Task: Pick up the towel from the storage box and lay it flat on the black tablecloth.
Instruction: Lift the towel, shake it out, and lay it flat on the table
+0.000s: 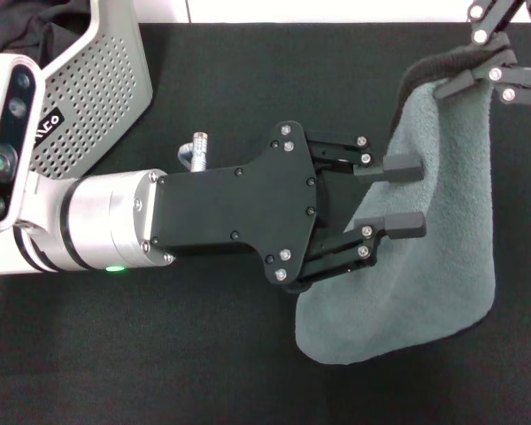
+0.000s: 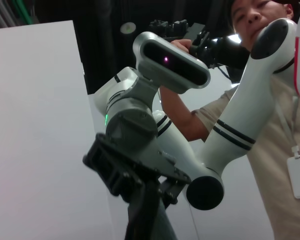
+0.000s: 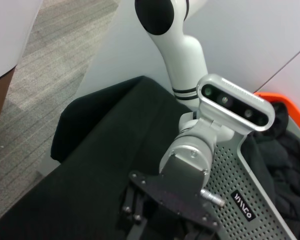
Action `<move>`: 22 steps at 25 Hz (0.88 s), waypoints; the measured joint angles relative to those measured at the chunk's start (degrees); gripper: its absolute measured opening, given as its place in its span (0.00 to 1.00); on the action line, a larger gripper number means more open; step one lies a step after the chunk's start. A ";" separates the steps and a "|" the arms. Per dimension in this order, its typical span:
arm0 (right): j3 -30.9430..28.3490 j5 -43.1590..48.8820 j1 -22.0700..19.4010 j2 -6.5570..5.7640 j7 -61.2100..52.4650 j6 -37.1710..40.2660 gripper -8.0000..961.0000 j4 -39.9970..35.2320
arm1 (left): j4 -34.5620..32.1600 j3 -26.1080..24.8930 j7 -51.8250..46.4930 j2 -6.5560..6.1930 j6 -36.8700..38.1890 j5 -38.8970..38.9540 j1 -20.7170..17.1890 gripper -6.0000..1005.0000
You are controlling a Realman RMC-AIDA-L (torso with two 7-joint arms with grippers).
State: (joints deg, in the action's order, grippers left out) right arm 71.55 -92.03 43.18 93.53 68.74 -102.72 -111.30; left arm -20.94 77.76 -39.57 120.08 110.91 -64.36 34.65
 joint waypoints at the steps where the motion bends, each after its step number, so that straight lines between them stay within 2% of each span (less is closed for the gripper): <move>1: -0.20 0.00 0.00 0.27 0.40 0.02 0.03 0.03 | 0.18 0.01 -0.04 0.10 -0.07 -0.04 -0.04 0.33; 7: -5.39 -0.38 -1.10 2.10 1.32 0.13 0.03 -0.12 | 1.12 -0.07 -0.21 0.11 -0.37 -0.63 -0.45 0.33; 13: -3.97 -2.28 -2.65 0.76 2.11 0.03 0.03 -2.65 | 0.47 -4.27 2.06 -0.10 -0.40 3.33 -4.14 0.33; 22: -1.99 -2.16 -3.36 0.36 2.41 -0.03 0.03 -4.49 | -0.24 -7.01 2.88 -0.23 -0.23 5.82 -5.15 0.33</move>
State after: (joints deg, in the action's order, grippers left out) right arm 69.56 -94.19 39.81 93.89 71.15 -102.75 -115.79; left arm -21.18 70.75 -36.69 119.85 110.68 -58.53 29.50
